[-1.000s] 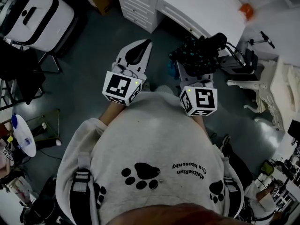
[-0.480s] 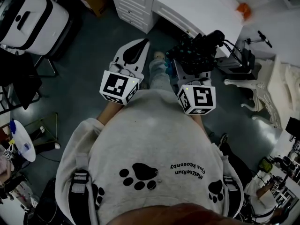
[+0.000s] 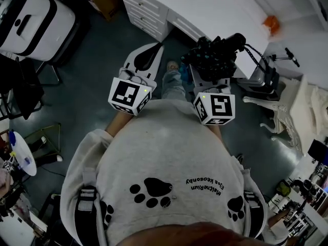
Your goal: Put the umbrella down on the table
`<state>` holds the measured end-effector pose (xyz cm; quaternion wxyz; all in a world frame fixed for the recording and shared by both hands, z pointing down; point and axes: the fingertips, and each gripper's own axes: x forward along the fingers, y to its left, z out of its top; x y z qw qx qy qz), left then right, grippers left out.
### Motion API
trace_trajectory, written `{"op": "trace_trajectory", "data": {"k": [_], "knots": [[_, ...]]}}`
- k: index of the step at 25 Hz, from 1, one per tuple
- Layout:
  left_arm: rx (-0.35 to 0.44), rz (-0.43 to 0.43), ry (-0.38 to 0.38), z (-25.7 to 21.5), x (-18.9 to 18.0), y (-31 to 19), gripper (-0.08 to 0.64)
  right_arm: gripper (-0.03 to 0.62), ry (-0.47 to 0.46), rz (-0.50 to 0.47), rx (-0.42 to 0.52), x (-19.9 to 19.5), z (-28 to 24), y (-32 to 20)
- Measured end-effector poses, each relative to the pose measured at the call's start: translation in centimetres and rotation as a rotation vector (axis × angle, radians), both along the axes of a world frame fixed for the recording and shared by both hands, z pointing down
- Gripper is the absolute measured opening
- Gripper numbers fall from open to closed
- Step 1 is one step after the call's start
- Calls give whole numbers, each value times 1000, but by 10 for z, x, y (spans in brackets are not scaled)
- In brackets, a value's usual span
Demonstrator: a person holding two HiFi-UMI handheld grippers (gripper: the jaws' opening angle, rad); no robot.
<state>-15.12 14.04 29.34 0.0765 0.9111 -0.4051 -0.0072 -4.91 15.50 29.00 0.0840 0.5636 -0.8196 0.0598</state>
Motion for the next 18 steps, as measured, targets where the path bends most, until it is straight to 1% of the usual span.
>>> {"op": "trace_trajectory", "data": {"k": [3,8,18], "knots": [[-18,0,-3,4,13,-28,17,264,5,-21,-21,9,3,-33],[-18,-7,2,0,38,-83,17,264,9,-41,-29,32,4,-92],[-55,-40,-30,7,102,-177,17,264,-1,-100,-64,93,16,-195]]}}
